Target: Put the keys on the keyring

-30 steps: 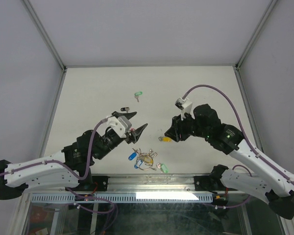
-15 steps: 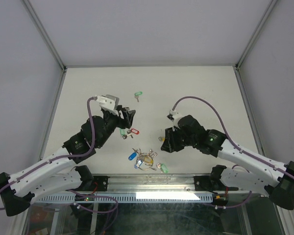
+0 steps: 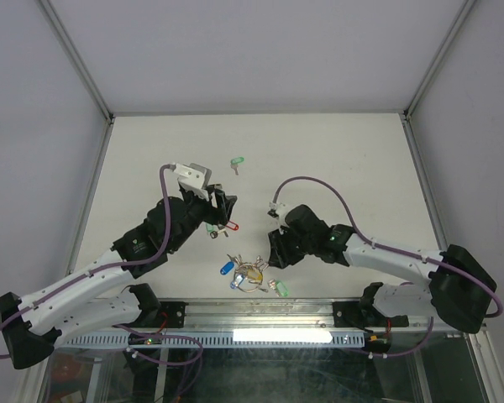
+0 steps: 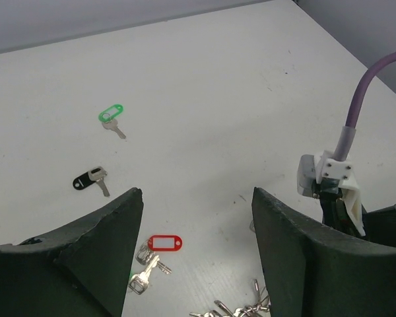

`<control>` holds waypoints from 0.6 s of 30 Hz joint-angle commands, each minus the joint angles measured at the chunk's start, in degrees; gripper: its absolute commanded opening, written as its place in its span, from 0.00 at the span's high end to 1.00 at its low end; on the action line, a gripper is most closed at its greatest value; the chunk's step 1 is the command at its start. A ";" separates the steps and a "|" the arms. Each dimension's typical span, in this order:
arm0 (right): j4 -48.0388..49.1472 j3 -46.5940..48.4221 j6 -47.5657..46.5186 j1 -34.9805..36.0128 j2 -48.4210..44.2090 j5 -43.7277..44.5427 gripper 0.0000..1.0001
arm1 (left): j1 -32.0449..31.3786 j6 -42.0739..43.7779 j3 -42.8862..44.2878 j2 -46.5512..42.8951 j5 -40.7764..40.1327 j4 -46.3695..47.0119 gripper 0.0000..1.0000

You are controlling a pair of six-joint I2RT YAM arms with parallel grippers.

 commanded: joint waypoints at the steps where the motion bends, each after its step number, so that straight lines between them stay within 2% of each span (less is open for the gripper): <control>1: 12.68 -2.81 -15.21 -0.15 -0.27 -1.69 0.58 | 0.79 0.59 1.84 -1.22 1.70 1.31 0.34; 5: 22.05 -7.49 -23.33 -1.38 -1.99 -5.13 0.57 | 0.78 1.56 1.61 -2.53 1.52 1.18 0.34; 10: 23.58 -8.32 -34.63 -1.44 -4.12 -11.12 0.56 | 0.77 3.42 1.19 -4.04 1.30 0.94 0.33; 12: 21.35 -7.67 -40.81 -1.44 -4.58 -11.33 0.57 | 0.72 4.38 0.99 -4.70 1.19 0.74 0.33; 15: 12.51 -5.04 -50.83 -1.48 -4.06 -12.71 0.56 | 0.79 6.10 0.32 -5.78 1.34 0.73 0.31; 18: 5.79 -3.27 -56.79 -1.66 -2.27 -12.59 0.55 | 0.78 7.46 -0.36 -6.98 1.30 0.65 0.29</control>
